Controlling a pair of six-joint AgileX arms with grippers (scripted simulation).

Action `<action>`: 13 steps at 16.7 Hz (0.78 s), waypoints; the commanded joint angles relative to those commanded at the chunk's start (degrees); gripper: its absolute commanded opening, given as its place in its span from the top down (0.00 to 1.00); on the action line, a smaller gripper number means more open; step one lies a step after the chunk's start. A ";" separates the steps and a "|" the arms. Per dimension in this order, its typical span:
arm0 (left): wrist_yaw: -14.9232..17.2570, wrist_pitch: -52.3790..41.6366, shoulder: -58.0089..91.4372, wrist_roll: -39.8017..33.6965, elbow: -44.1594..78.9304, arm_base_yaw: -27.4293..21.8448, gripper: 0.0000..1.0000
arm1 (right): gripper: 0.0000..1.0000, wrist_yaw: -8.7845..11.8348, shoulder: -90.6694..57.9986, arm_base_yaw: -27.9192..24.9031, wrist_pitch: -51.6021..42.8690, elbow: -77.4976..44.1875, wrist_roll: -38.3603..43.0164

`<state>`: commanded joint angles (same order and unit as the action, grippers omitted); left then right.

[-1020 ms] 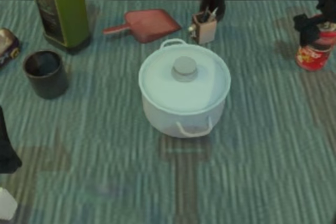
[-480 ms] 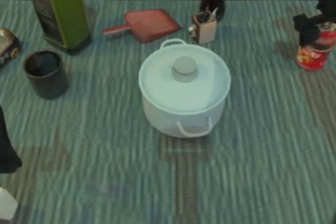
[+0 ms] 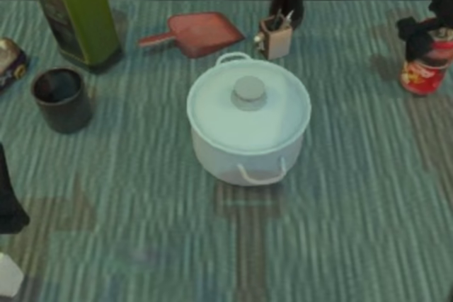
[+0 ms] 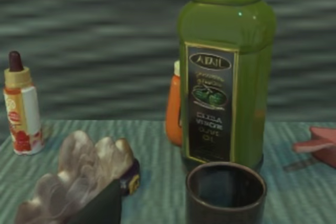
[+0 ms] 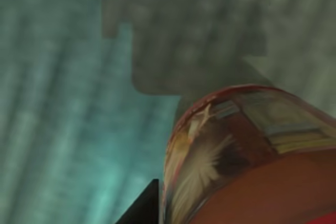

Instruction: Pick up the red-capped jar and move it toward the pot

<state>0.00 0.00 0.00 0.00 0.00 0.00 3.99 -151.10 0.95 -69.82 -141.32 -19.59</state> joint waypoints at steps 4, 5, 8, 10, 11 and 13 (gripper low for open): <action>0.00 0.00 0.00 0.00 0.00 0.00 0.00 | 1.00 0.14 10.56 -0.30 0.61 11.20 -0.04; 0.00 0.00 0.00 0.00 0.00 0.00 0.00 | 1.00 0.18 14.09 -0.41 0.80 15.16 -0.08; 0.00 0.00 0.00 0.00 0.00 0.00 0.00 | 1.00 0.30 24.11 -0.69 1.31 25.83 -0.17; 0.00 0.00 0.00 0.00 0.00 0.00 0.00 | 1.00 0.36 28.34 -0.81 1.52 30.11 -0.21; 0.00 0.00 0.00 0.00 0.00 0.00 0.00 | 1.00 0.38 29.55 -0.84 1.58 31.34 -0.22; 0.00 0.00 0.00 0.00 0.00 0.00 0.00 | 1.00 0.40 30.24 -0.86 1.62 32.04 -0.22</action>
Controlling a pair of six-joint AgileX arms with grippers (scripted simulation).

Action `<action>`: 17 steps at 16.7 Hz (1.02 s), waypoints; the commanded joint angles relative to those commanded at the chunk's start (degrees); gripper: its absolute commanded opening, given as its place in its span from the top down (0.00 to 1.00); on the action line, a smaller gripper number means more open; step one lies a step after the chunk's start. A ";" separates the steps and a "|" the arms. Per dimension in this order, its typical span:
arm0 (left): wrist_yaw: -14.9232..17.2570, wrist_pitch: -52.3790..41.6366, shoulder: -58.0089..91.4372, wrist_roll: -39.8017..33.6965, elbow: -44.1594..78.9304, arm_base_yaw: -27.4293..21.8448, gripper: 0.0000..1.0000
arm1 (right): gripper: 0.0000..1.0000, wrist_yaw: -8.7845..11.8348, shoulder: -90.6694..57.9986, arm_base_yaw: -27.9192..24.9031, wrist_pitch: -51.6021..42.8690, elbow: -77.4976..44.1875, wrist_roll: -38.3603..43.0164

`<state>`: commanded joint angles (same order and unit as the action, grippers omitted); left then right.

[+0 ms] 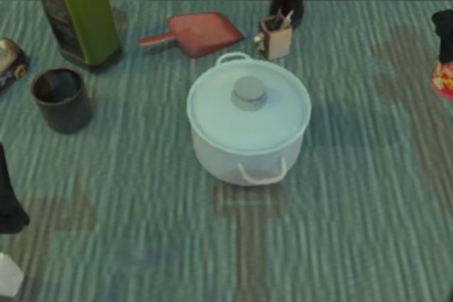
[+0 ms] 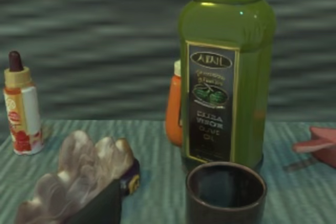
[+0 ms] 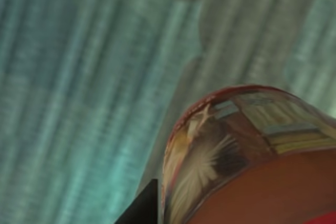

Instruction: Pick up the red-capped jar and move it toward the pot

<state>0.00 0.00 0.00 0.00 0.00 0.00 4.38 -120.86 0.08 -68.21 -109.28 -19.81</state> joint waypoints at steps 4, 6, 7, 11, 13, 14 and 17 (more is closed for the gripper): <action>0.00 0.00 0.00 0.00 0.00 0.00 0.00 | 1.00 -0.02 -0.17 0.28 0.00 -0.15 0.25; 0.00 0.00 0.00 0.00 0.00 0.00 0.00 | 1.00 -0.52 0.09 -0.64 0.85 0.86 2.28; 0.00 0.00 0.00 0.00 0.00 0.00 0.00 | 1.00 -0.94 0.29 -1.52 1.57 1.77 4.17; 0.00 0.00 0.00 0.00 0.00 0.00 0.00 | 1.00 -3.42 1.47 -7.10 5.84 7.29 15.89; 0.00 0.00 0.00 0.00 0.00 0.00 0.00 | 1.00 -4.88 2.30 -10.37 8.41 10.51 22.99; 0.00 0.00 0.00 0.00 0.00 0.00 0.00 | 1.00 -5.59 2.71 -11.96 9.69 12.09 26.41; 0.00 0.00 0.00 0.00 0.00 0.00 0.00 | 1.00 -7.39 3.81 -15.95 12.95 16.13 34.47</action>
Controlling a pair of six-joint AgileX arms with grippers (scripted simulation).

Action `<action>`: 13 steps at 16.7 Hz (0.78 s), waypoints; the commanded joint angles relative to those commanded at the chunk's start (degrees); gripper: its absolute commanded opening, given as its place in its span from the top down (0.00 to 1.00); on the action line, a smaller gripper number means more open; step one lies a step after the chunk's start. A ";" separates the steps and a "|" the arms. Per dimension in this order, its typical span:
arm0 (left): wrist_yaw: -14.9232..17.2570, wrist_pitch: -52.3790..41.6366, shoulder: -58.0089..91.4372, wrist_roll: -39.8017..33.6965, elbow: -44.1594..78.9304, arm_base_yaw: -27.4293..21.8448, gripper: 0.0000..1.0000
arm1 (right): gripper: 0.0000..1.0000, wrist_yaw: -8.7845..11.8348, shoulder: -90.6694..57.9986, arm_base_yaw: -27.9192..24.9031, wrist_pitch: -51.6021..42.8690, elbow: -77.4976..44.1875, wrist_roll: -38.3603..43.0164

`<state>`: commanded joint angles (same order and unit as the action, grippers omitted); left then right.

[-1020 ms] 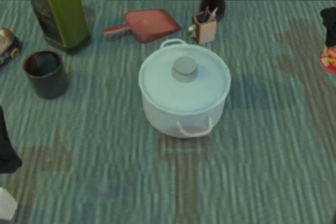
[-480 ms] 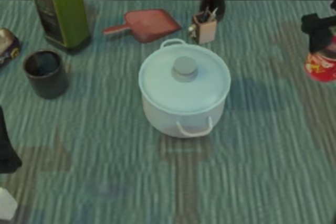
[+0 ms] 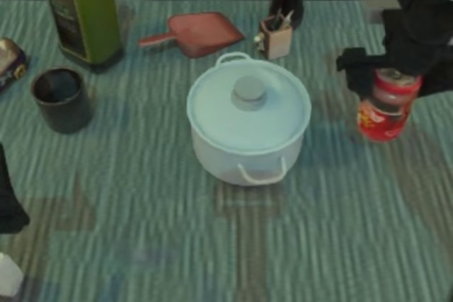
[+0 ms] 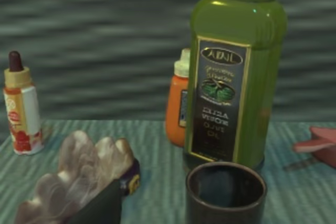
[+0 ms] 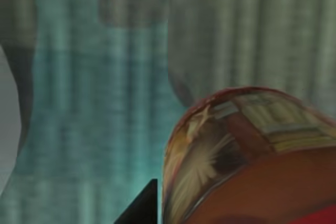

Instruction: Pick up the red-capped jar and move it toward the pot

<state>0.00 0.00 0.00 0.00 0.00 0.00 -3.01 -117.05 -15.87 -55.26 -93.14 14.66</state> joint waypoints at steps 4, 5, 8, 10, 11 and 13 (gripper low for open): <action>0.00 0.00 0.00 0.00 0.00 0.00 0.00 | 1.00 -0.78 0.48 -1.68 1.39 1.72 2.92; 0.00 0.00 0.00 0.00 0.00 0.00 0.00 | 1.00 -0.78 0.48 -1.68 1.39 1.72 2.92; 0.00 0.00 0.00 0.00 0.00 0.00 0.00 | 1.00 -0.64 -0.17 -1.29 2.25 2.21 3.04; 0.00 0.00 0.00 0.00 0.00 0.00 0.00 | 1.00 -0.67 -1.30 -1.35 4.96 3.84 2.97; 0.00 0.00 0.00 0.00 0.00 0.00 0.00 | 1.00 -0.69 -1.96 -1.42 6.67 4.76 2.89; 0.00 0.00 0.00 0.00 0.00 0.00 0.00 | 1.00 -0.76 -3.16 -1.50 9.80 6.39 2.81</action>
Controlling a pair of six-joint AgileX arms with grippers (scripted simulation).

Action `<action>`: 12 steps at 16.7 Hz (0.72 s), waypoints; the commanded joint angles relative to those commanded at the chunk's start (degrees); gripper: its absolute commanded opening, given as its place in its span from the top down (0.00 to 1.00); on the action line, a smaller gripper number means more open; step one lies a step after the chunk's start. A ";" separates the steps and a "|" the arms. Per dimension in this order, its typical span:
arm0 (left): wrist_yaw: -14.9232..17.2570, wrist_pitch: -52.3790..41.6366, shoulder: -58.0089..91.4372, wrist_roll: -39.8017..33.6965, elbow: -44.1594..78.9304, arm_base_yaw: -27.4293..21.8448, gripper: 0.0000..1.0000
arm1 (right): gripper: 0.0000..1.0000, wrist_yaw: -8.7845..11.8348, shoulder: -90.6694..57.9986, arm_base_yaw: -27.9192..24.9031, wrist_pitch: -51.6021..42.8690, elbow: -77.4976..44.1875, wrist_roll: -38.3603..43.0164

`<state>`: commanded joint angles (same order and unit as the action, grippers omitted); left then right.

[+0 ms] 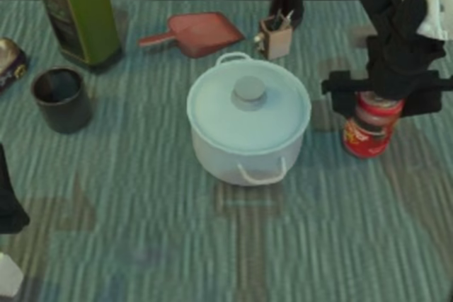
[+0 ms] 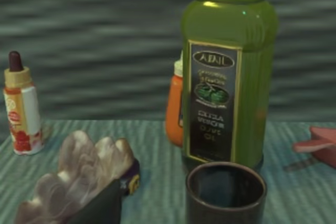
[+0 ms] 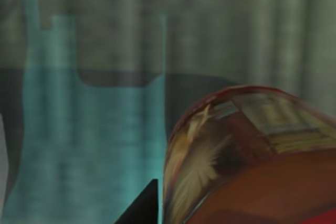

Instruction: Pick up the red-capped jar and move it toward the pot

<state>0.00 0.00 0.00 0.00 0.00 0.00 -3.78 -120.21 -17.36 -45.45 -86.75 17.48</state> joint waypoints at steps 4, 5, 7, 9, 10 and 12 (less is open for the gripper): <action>0.00 0.00 0.00 0.00 0.00 0.00 0.00 | 1.00 -0.02 -0.56 -0.02 1.14 0.67 0.00; 0.00 0.00 0.00 0.00 0.00 0.00 0.00 | 1.00 -0.02 -0.56 -0.02 1.14 0.67 0.00; 0.00 0.00 0.00 0.00 0.00 0.00 0.00 | 0.85 -0.02 -0.56 -0.02 1.14 0.67 0.00; 0.00 0.00 0.00 0.00 0.00 0.00 0.00 | 0.70 -0.02 -0.56 -0.02 1.14 0.67 0.00; 0.00 0.00 0.00 0.00 0.00 0.00 0.00 | 0.62 -0.02 -0.56 -0.02 1.14 0.67 0.00; 0.00 0.00 0.00 0.00 0.00 0.00 0.00 | 0.47 -0.02 -0.56 -0.02 1.14 0.67 0.00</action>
<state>0.00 0.00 0.00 0.00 0.00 0.00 -3.80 -120.77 -17.38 -44.32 -86.08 17.47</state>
